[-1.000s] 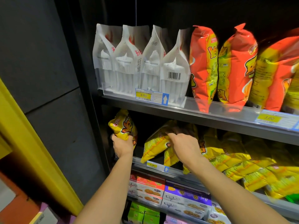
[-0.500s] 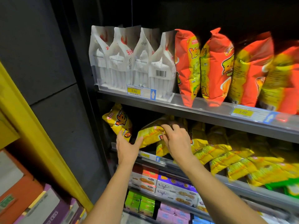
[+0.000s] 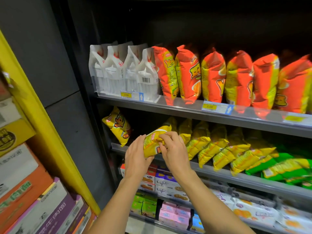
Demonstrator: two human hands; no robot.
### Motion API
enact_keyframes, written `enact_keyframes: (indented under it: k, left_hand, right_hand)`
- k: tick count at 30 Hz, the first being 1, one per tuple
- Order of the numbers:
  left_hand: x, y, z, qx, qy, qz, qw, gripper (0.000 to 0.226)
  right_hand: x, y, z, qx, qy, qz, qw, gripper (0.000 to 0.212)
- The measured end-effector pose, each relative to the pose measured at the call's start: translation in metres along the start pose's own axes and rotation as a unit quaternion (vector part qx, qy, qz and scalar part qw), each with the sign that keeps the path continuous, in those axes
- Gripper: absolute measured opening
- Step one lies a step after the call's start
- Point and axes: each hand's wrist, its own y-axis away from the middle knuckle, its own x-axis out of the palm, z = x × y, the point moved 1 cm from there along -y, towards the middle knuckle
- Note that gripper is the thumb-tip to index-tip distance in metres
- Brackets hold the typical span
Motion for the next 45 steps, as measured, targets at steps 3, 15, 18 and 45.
enact_keyframes:
  k: [3,15,18,45]
  left_hand:
    - [-0.011,0.023,-0.015,0.011,0.012,-0.024,1.000,0.075]
    - [-0.058,0.090,-0.058,-0.081,0.195,0.074,0.975,0.053]
    - [-0.066,0.102,-0.074,-0.128,0.291,0.116,0.941,0.044]
    - [-0.061,0.103,-0.159,-0.174,0.346,0.292,0.874,0.080]
  right_hand:
    - [-0.022,0.012,0.006,0.020,-0.012,0.016,1.000,0.035]
    - [-0.096,0.063,0.017,0.306,-0.343,0.004,0.888,0.058]
    - [-0.093,0.082,0.014,0.374,-0.404,0.076,0.831,0.086]
    - [-0.130,0.119,-0.011,0.476,-0.438,0.033,0.762,0.054]
